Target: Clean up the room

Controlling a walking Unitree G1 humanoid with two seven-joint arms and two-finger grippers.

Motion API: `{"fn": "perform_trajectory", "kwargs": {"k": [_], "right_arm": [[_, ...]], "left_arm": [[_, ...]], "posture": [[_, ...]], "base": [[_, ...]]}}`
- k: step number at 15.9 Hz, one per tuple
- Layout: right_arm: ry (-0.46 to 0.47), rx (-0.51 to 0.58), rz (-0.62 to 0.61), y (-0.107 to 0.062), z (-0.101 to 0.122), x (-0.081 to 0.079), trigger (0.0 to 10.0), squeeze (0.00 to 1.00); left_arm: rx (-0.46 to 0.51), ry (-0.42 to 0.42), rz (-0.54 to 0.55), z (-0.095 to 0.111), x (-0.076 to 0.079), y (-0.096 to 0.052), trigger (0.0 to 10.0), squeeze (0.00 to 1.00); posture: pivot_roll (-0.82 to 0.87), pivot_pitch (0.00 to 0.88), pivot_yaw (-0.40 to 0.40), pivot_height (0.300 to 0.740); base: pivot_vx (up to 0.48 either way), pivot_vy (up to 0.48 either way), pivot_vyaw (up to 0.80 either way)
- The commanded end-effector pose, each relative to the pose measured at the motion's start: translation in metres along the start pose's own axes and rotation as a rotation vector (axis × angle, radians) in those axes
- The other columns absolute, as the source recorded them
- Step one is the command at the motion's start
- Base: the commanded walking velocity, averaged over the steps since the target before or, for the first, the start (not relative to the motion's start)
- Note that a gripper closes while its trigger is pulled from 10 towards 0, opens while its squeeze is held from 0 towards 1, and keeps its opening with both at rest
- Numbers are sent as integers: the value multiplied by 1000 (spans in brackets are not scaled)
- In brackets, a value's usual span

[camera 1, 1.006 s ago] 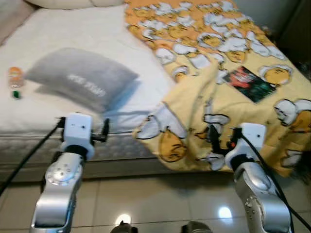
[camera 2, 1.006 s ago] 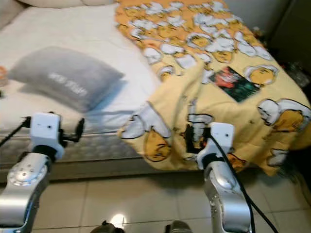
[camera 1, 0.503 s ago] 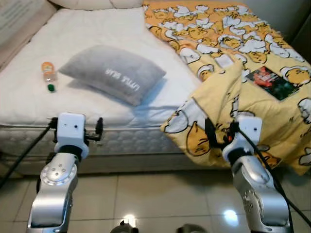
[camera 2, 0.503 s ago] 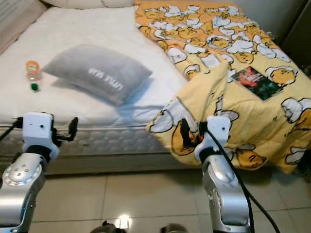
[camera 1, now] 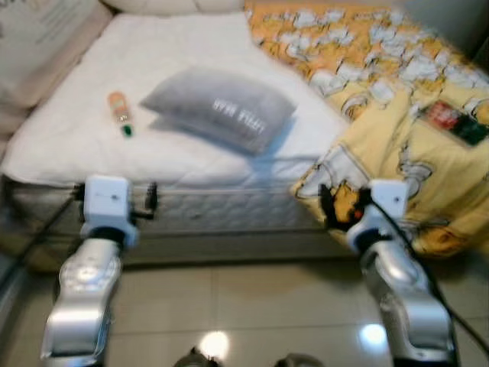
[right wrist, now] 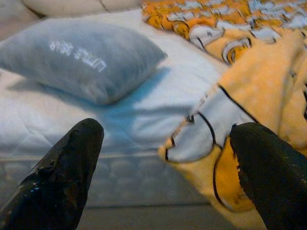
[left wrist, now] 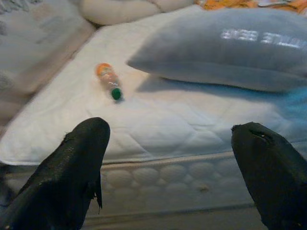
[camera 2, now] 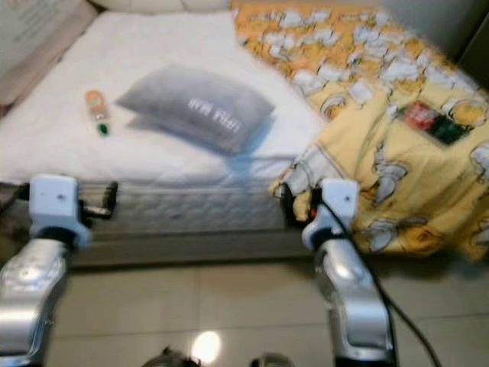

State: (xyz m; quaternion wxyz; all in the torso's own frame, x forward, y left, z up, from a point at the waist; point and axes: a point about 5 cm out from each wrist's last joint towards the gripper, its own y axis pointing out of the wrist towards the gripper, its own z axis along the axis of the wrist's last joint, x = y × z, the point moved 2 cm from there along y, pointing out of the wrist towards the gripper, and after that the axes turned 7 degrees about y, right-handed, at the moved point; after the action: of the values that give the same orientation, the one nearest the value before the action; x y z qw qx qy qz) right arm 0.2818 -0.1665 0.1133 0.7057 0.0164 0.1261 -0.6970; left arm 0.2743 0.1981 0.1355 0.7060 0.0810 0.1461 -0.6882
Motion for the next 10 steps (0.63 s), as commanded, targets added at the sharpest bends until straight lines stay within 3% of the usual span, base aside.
{"fn": "perform_trajectory", "kwargs": {"k": [1,3,6,10], "right_arm": [[14,5,10,1,2,-2,10000,0],[21,5,16,2,2,-4,10000,0],[22,3,28,4,1,-6,10000,0],[-24,10,50,8,3,-12,10000,0]], "left_arm": [[7,7,16,2,-4,-1,10000,635],[7,-2,21,2,-4,-1,10000,639],[26,-35,49,8,-8,-1,10000,588],[48,12,47,11,-8,1,10000,624]], "posture": [[-101,60,13,740],[-100,61,8,740],[-94,62,4,740],[-91,59,0,740]], "base": [[0,371,0],[0,369,0],[0,0,0],[62,0,0]]}}
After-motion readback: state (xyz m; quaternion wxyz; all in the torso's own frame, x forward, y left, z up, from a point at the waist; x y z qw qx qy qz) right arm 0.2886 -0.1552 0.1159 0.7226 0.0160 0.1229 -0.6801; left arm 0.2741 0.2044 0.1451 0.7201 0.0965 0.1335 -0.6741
